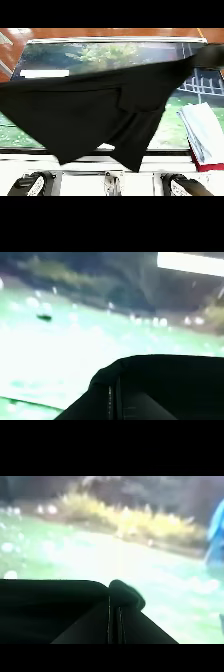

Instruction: Fold the shirts.

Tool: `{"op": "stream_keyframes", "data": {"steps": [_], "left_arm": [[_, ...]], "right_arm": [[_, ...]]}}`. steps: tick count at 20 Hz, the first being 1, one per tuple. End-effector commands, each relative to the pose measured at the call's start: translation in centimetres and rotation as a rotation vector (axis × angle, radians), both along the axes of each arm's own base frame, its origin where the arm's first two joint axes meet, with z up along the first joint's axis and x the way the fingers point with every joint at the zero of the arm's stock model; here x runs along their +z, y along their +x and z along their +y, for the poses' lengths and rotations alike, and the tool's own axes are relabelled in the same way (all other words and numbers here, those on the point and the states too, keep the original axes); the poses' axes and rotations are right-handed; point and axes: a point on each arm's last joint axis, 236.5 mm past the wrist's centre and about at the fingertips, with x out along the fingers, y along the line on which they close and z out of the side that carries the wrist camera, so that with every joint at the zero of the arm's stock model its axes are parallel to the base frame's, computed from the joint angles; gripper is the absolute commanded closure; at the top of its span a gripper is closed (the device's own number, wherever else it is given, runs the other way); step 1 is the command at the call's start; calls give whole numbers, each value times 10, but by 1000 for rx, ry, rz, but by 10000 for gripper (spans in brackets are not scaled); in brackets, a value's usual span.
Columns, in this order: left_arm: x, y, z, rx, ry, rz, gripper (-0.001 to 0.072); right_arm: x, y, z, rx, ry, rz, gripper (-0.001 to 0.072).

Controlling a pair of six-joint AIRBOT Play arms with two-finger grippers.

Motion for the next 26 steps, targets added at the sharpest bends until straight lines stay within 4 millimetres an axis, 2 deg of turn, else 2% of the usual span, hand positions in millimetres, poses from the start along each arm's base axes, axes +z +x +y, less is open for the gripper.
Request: {"op": "stream_keyframes", "data": {"steps": [1,3,5,6,8,9,10,11,12,14,16,17,18,19,21,23,25,26], "left_arm": [[-94,52,-2,-2,-81,181,671],[-134,80,-1,4,-119,249,670],[-174,101,-10,3,-193,326,670],[-194,106,-17,0,-242,376,670],[-225,112,-37,-10,-345,460,668],[-238,114,-49,-18,-398,498,583],[-246,114,-57,-22,-433,521,384],[-252,114,-64,-25,-465,544,49],[-256,109,-65,-30,-470,575,-10],[-262,88,-53,-39,-431,657,-10],[-268,53,-30,-49,-350,775,-10],[-272,34,-18,-50,-313,823,-10],[-281,8,-9,-39,-287,884,-10],[-292,-17,-7,-19,-296,929,-10],[-319,-63,-14,14,-354,974,-10],[-340,-93,-28,6,-407,993,-11],[-356,-111,-46,-6,-472,1011,-12],[-361,-111,-54,-4,-510,1001,-12]], "right_arm": [[-109,62,16,4,79,270,656],[-159,96,34,-39,204,353,655],[-191,119,68,-53,398,433,655],[-203,126,83,-46,474,462,655],[-235,130,90,-59,499,532,655],[-247,129,91,-65,492,556,638],[-255,131,92,-69,496,569,505],[-258,131,93,-60,499,573,77],[-259,130,92,-28,480,559,19],[-260,119,74,46,399,553,19],[-279,79,16,51,181,693,19],[-287,50,-20,35,65,808,20],[-289,26,-42,44,21,895,20],[-290,13,-55,30,50,929,20],[-289,16,-56,-39,233,859,19],[-289,10,-46,-70,397,817,19],[-303,-10,-44,-80,421,846,20],[-310,-22,-43,-77,412,877,19]]}}
